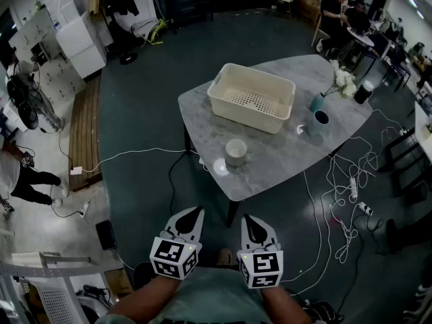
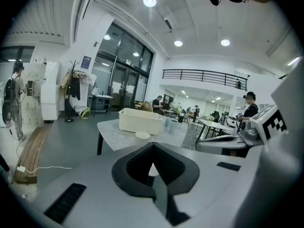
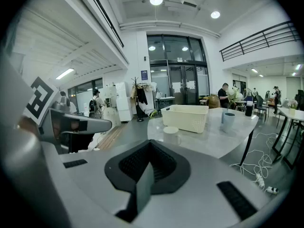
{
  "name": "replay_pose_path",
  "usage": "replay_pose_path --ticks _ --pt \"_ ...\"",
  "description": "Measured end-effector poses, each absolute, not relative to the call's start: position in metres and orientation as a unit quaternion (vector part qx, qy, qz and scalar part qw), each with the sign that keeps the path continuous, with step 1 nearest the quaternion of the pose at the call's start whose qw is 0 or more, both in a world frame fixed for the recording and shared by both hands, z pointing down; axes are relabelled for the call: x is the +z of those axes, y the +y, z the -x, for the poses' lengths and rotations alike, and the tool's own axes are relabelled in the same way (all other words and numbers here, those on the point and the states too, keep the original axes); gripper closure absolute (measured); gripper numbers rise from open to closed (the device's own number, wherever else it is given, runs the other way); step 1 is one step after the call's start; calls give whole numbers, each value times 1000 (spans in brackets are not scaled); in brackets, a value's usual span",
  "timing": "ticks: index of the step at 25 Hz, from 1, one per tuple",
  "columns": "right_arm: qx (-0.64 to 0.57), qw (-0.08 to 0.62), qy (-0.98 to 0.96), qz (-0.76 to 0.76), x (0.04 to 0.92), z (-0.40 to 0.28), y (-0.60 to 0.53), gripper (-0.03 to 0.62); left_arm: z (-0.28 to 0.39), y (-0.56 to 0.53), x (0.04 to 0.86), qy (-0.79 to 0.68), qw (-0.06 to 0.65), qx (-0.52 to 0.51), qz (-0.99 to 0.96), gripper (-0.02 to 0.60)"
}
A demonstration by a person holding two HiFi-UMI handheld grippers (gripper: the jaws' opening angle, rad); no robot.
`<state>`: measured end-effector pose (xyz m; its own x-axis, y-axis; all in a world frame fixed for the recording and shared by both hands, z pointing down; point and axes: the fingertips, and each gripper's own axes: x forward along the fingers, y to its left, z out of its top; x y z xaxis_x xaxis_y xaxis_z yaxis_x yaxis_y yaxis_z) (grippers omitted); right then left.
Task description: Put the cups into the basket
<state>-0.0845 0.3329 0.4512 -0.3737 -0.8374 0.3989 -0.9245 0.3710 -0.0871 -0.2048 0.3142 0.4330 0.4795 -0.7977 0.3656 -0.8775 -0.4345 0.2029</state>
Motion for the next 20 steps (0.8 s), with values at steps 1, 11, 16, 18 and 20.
replay_pose_path --ticks 1,11,16,18,20 --pt "149 146 -815 -541 451 84 332 583 205 314 433 -498 185 108 -840 574" --pt "148 136 -811 -549 448 78 323 583 207 310 430 -497 175 120 -842 574" --pt "147 133 -813 -547 443 74 319 582 199 307 426 -493 169 126 -844 574" --pt "149 132 -814 -545 442 70 318 582 194 305 425 -491 167 126 -845 574" --pt "152 128 -815 -544 441 66 317 582 189 305 423 -491 165 124 -847 574"
